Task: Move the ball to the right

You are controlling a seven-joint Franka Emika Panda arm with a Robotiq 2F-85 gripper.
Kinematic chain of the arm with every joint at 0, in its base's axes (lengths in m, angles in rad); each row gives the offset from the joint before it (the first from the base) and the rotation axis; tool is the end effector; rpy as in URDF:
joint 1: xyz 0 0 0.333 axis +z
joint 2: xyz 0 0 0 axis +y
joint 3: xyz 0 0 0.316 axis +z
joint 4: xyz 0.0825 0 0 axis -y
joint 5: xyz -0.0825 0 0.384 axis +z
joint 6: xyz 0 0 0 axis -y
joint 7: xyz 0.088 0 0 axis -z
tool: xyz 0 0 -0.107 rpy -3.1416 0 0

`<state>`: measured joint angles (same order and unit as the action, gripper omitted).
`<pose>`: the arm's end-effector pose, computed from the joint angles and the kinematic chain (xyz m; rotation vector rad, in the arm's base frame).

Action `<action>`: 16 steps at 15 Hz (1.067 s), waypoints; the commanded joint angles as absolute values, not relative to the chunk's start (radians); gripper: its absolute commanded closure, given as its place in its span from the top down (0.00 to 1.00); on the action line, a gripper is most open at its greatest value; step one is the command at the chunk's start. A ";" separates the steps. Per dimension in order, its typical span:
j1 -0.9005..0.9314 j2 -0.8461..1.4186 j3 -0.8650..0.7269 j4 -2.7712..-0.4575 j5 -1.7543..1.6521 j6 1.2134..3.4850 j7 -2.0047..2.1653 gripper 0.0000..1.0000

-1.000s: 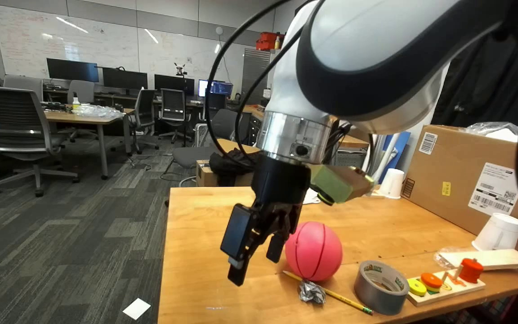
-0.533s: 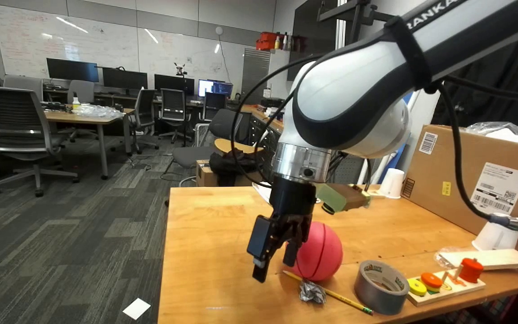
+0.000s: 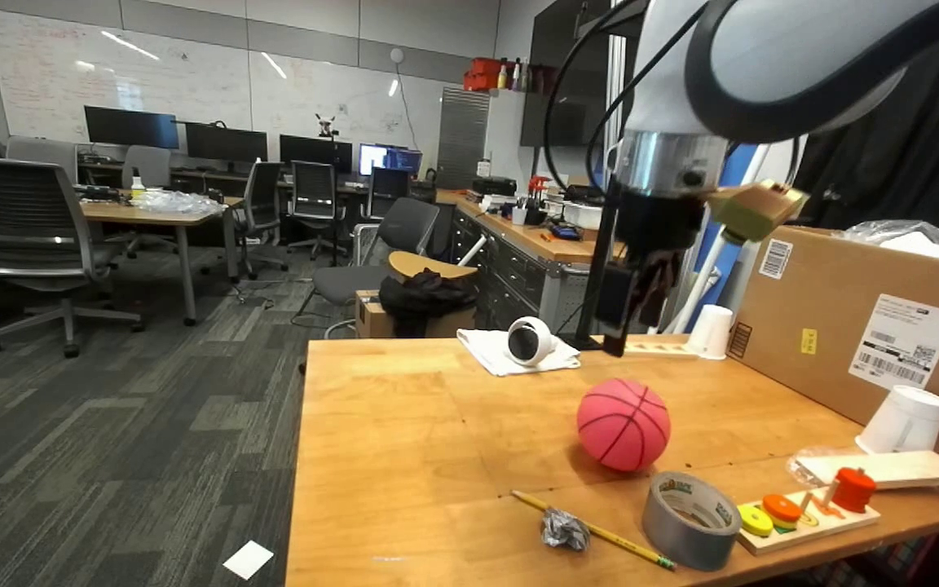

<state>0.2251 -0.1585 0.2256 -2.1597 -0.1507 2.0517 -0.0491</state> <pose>0.4603 0.2175 0.4691 2.8632 0.8306 0.1168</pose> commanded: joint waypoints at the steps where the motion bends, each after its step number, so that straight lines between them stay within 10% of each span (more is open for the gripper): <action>1: 0.227 -0.322 0.267 -2.189 -0.302 1.990 0.012 1.00; 16: 0.259 -0.090 0.284 -2.181 0.054 1.855 0.129 1.00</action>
<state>0.2729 -0.1259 0.3070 -2.2161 0.0147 1.9351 0.1142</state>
